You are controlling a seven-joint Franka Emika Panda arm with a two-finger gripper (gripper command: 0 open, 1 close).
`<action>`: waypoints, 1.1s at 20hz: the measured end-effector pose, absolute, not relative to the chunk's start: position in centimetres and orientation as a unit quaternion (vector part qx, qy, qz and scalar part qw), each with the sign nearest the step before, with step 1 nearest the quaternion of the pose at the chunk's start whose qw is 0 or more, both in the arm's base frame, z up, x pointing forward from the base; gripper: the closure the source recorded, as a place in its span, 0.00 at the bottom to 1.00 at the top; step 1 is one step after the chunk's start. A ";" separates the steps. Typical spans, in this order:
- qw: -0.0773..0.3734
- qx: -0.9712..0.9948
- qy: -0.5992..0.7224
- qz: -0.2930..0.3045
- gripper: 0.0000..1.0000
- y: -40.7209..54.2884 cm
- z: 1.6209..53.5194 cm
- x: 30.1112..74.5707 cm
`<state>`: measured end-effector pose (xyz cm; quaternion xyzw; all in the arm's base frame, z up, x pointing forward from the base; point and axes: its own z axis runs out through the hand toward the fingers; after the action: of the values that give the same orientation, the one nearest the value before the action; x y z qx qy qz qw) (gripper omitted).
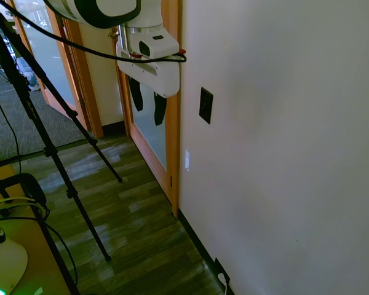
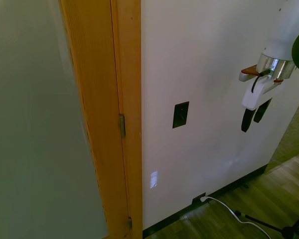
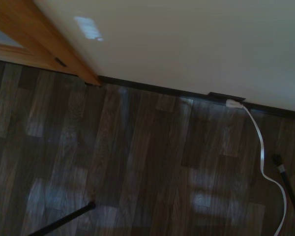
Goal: Turn on the light
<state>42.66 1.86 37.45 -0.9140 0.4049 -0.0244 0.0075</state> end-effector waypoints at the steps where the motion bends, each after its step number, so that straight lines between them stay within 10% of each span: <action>1: 0.007 -0.914 0.405 -0.024 0.00 1.9 37.4 42.7; 17: 0.079 -0.880 0.444 -0.151 0.00 5.4 30.9 55.8; 18: 0.080 -0.875 0.449 -0.164 1.00 5.1 30.9 56.6; 22: 0.087 -0.869 0.449 -0.186 1.00 5.7 29.7 59.5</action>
<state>59.52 5.70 29.71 -0.8695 0.4491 -0.1863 0.0873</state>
